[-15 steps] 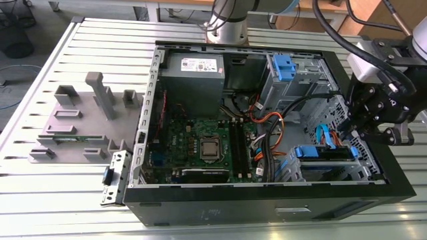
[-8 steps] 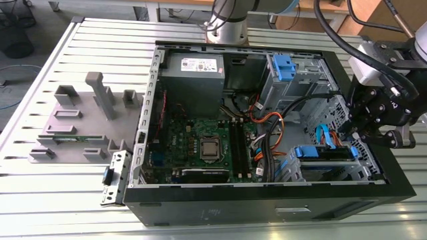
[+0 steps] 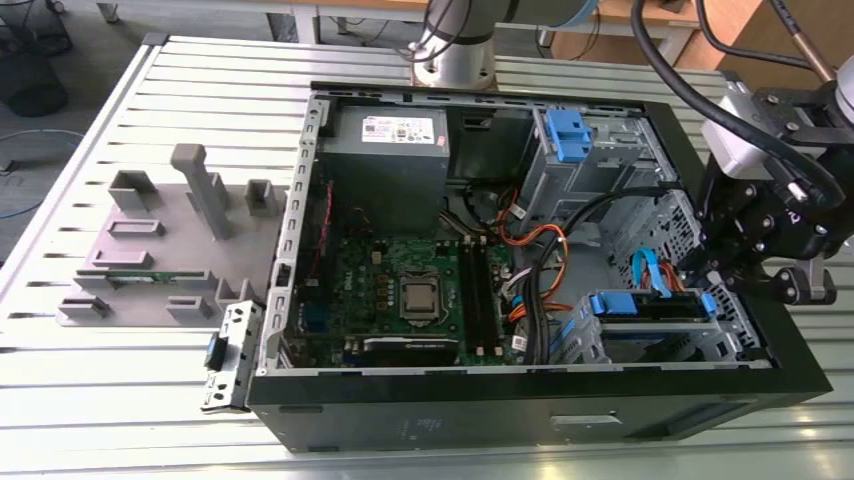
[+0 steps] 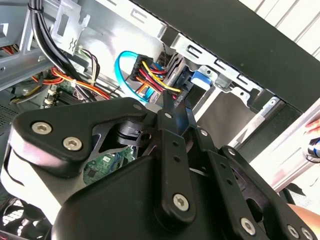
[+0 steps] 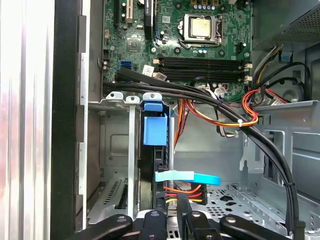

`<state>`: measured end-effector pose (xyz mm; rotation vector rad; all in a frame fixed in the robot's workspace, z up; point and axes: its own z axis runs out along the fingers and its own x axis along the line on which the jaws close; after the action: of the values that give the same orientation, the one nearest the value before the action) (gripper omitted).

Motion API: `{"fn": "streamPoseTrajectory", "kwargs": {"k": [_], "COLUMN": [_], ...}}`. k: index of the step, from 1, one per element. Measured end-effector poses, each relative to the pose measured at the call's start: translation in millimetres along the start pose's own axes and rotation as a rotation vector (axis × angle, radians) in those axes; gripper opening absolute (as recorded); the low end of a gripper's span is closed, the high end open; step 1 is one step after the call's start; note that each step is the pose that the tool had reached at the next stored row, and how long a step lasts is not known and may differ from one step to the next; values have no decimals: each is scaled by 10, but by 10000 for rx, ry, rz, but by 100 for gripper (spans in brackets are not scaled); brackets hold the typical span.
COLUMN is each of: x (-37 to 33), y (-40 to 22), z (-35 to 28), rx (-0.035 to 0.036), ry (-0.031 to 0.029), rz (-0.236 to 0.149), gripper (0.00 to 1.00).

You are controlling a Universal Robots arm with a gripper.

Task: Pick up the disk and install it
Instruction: 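Insert the second disk wire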

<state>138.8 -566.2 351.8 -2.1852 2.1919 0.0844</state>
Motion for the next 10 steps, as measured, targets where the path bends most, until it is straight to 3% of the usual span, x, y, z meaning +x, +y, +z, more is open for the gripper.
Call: {"fn": "streamPoseTrajectory", "kwargs": {"k": [10], "x": [28], "y": [0], "z": [-6], "rx": [0], "ry": [0], "rz": [0], "gripper": [24]}}
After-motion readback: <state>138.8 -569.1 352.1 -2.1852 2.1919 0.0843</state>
